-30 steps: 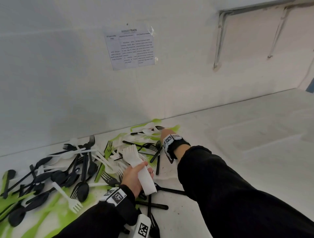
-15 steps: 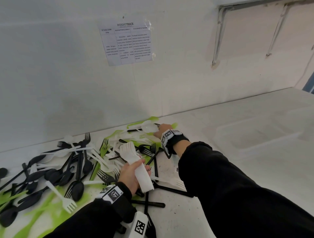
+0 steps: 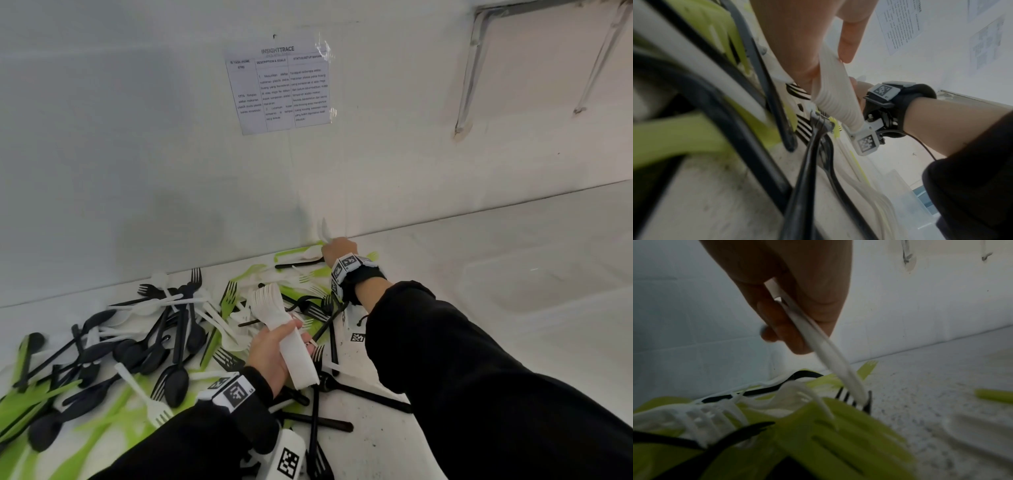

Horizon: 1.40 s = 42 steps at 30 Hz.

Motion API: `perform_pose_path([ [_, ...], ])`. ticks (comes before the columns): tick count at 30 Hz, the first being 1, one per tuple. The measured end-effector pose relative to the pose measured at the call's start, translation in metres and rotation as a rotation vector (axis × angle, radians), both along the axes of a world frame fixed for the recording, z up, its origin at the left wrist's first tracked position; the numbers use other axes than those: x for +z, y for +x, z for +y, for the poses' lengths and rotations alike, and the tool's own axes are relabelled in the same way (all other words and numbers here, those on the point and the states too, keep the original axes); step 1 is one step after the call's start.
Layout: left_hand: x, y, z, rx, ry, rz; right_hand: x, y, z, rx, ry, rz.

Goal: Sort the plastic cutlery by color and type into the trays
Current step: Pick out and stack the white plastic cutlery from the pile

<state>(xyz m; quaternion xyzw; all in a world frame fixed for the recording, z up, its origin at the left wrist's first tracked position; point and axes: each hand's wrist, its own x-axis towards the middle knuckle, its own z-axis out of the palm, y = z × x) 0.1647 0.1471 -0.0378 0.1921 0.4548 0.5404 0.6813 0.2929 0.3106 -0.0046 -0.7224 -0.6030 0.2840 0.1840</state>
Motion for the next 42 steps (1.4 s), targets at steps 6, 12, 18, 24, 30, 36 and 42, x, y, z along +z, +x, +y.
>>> perform_pose_path([
  [6,0.004,0.001,0.008,0.005,-0.014,-0.042,-0.009,-0.018,0.016,0.166,-0.035,-0.077],
  [12,-0.001,-0.001,0.013,-0.013,-0.023,-0.071,-0.007,-0.037,0.028,0.264,-0.076,-0.027],
  [18,-0.001,-0.002,0.013,-0.007,-0.027,-0.071,0.0,-0.043,0.029,0.342,-0.105,-0.233],
  [24,0.001,-0.001,0.01,0.017,-0.027,-0.084,-0.007,-0.042,0.024,0.46,-0.069,-0.494],
  [30,0.002,-0.003,0.008,0.029,-0.03,-0.075,0.008,-0.042,0.032,0.315,0.025,-0.257],
  [36,0.001,-0.007,0.003,0.078,-0.04,-0.054,0.012,-0.035,0.025,0.261,0.102,-0.069],
  [42,0.005,-0.012,-0.004,0.096,-0.034,-0.055,0.018,-0.045,0.009,0.239,0.061,-0.029],
])
